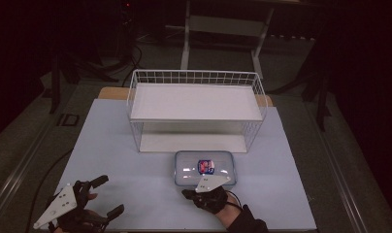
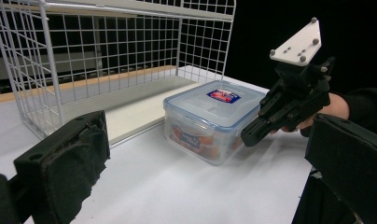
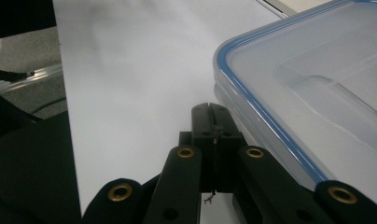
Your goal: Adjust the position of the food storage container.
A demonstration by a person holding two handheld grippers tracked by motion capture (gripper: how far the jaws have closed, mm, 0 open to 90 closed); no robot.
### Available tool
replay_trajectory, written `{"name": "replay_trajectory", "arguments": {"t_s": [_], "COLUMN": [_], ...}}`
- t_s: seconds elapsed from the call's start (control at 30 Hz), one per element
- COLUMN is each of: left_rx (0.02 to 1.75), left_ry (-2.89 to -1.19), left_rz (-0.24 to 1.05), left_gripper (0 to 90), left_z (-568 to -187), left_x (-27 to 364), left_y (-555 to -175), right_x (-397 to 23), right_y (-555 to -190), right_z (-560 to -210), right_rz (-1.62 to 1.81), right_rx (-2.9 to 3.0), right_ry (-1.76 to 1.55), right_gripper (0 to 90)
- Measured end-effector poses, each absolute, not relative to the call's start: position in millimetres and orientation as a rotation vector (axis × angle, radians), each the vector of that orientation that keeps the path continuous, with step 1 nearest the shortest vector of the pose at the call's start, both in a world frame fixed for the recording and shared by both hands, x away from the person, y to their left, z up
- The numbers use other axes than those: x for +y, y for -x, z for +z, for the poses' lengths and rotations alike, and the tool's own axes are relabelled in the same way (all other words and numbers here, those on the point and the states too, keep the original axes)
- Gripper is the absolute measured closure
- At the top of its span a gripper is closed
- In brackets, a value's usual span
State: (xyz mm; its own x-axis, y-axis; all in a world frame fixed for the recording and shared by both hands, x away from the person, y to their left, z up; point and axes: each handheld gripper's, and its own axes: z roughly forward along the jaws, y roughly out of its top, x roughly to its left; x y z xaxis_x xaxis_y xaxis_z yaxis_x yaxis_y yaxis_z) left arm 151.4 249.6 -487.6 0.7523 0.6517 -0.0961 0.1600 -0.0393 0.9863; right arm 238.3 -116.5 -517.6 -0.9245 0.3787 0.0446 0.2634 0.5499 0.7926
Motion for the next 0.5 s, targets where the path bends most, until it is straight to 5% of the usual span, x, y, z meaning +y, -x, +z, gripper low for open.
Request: {"name": "replay_trajectory", "arguments": {"t_s": [0.37, 0.5], "left_rx": [0.663, 0.660], "left_ry": [-1.600, -1.612], "left_rz": [0.444, 0.454], "left_gripper": [0.0, 0.0], "left_z": [-488, -487], "left_x": [247, 242], "left_y": [-152, -151], "right_x": [-126, -138], "right_y": [-228, -225], "right_z": [-500, -488], "right_rz": [1.427, 1.459], "right_rx": [2.604, 2.561], "right_ry": [-0.544, -0.560], "right_gripper": [89.8, 82.0]}}
